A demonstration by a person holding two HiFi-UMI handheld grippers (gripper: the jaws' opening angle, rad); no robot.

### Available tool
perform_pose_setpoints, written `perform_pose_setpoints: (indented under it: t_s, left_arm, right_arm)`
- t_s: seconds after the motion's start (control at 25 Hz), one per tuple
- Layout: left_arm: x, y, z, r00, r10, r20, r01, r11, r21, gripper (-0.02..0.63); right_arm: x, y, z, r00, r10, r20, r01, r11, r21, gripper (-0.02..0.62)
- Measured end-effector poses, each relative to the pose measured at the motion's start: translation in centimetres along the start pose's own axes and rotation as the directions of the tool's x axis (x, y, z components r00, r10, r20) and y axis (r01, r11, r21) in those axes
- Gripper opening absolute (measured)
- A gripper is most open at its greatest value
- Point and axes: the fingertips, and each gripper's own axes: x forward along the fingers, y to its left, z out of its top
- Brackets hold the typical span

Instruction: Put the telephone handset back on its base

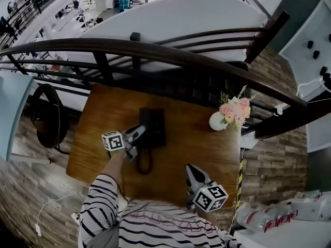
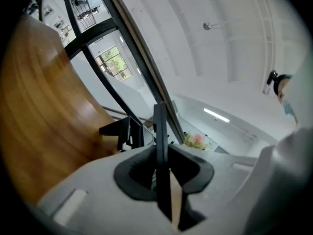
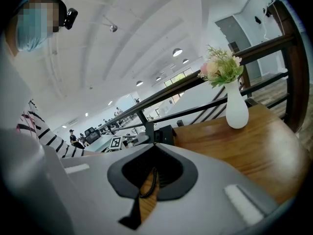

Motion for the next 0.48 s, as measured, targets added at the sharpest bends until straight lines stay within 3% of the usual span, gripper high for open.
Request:
perform_pose_setpoints:
  t_s: [0.48]
  left_arm:
    - [0.7,2.6,-1.1,0.998,0.026,-0.064,-0.029,0.998,-0.056,0.072]
  right_arm:
    - [0.1,-0.4,-0.8,1.000,-0.016,-0.025,0.016,1.000,0.005,0.000]
